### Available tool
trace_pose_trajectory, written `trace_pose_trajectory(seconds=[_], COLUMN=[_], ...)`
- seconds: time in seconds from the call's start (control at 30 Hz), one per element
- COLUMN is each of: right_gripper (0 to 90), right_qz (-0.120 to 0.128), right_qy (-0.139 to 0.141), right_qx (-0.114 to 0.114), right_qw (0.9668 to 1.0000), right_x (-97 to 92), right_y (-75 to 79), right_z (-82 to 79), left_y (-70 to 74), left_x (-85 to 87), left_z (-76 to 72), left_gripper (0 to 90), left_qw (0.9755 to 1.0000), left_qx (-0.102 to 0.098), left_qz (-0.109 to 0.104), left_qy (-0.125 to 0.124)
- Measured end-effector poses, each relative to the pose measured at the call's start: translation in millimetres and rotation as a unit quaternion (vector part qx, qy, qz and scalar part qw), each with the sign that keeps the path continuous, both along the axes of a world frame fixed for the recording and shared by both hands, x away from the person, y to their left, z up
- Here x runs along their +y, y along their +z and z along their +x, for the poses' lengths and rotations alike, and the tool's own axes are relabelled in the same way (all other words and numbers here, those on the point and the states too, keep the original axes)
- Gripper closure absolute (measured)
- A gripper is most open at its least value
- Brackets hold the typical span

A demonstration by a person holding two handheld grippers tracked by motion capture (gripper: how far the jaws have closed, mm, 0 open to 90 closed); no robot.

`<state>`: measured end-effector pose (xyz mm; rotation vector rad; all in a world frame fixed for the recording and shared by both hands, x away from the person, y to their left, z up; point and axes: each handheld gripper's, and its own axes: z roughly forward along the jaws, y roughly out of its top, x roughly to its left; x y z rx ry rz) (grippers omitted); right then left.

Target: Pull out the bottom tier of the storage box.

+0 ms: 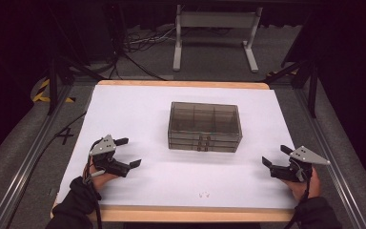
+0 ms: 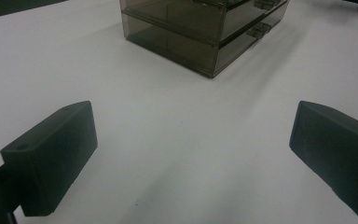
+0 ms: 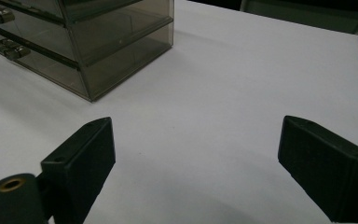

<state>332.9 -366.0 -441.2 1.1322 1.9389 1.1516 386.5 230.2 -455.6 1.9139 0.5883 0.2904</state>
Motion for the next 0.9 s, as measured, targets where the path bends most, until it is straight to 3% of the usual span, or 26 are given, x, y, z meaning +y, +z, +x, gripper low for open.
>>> trace_pose_trajectory(seconds=[0.07, 0.2, 0.37, 0.47, 0.5, 0.57, 0.9], right_gripper=[12.3, 16.0, 17.4, 18.8, 19.6, 17.7, 18.0], right_qz=[-0.004, -0.009, -0.010, -0.004, 0.002, 0.009, 0.002], right_qy=[-0.001, -0.005, -0.004, -0.001, 0.005, 0.024, 0.029], right_qx=[0.004, 0.025, 0.062, 0.074, 0.085, 0.109, 0.088], right_qw=[1.0000, 0.9996, 0.9980, 0.9972, 0.9964, 0.9937, 0.9957], right_x=[1.0, 2.1, 2.4, 2.2, 2.0, 2.6, 17.5], right_y=[-0.2, -0.4, -1.0, -1.1, -1.4, -1.8, -0.7], right_z=[0.6, 4.6, 11.9, 13.0, 13.8, 14.3, 4.8], left_y=[0.4, 1.2, 4.1, 9.0, 15.7, 22.5, 54.3], left_x=[-1.4, -3.9, -5.6, -8.5, -12.2, -16.3, -39.8], left_z=[-0.6, -1.0, -1.9, 0.3, 4.3, 9.7, 32.6], left_gripper=[1.3, 1.3, 7.9, 20.0, 20.0, 29.1, 33.0], left_qw=[0.9999, 0.9996, 0.9996, 0.9994, 0.9992, 0.9991, 0.9982], left_qx=[0.002, 0.002, -0.003, -0.004, -0.004, -0.012, -0.034], left_qz=[0.011, 0.027, 0.026, 0.030, 0.034, 0.030, 0.006], left_qy=[-0.012, -0.012, -0.007, -0.015, -0.021, -0.028, -0.050])
